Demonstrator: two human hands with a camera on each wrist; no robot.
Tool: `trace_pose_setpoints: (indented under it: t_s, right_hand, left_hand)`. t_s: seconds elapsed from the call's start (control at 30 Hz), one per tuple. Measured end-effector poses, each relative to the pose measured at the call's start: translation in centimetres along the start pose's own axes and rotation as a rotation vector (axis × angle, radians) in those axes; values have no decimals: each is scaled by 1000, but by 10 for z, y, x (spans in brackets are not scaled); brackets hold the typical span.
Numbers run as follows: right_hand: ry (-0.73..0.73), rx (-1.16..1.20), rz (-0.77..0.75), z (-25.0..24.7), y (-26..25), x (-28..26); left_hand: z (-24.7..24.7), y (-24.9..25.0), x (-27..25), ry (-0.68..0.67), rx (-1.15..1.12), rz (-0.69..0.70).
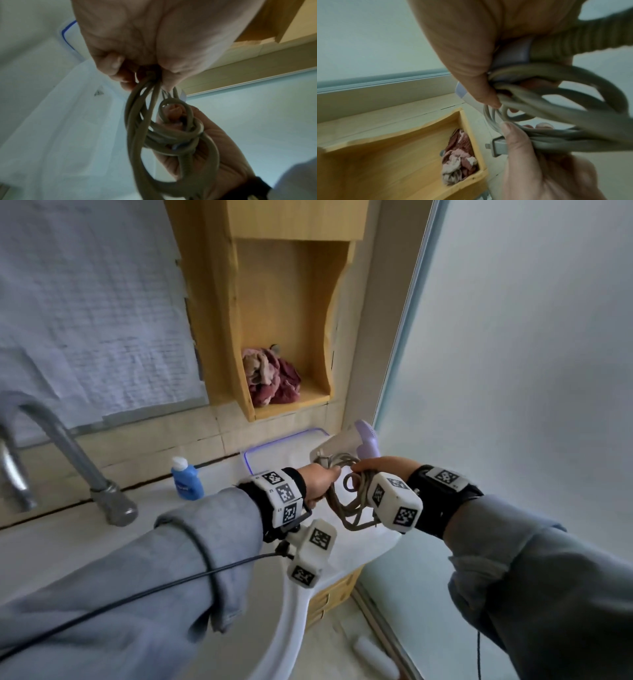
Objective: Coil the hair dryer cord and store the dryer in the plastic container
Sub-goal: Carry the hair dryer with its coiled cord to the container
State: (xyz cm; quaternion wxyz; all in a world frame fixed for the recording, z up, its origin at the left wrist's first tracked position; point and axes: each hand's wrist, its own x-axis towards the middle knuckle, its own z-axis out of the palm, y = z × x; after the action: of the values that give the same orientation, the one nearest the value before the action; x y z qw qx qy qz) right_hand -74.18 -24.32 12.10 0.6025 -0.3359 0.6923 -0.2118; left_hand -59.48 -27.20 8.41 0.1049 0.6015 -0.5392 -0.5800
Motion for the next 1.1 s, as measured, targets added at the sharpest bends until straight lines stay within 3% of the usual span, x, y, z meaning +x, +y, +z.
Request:
trace_pose_setpoints:
  t_s: [0.1, 0.23, 0.4, 0.47, 0.73, 0.87, 1.1]
  right_hand:
    - [-28, -102, 17, -7, -6, 27]
    - [-187, -120, 55, -12, -15, 56]
    - [-296, -166, 85, -13, -12, 87]
    - [-338, -160, 111, -14, -8, 92]
    - [-304, -495, 94, -7, 13, 109]
    - [-291, -742, 48, -6, 8, 109]
    - [-123, -1135, -77, -2, 7, 105]
  left_hand:
    - [-4, 3, 10, 5, 89, -44]
    - [-11, 7, 23, 25, 98, -60]
    - [-14, 10, 31, 186, 77, -91]
    - [-13, 12, 32, 192, 87, -115]
    - [5, 14, 40, 135, 304, -212]
    - [11, 15, 44, 129, 373, -190]
    - [15, 14, 47, 137, 813, -90]
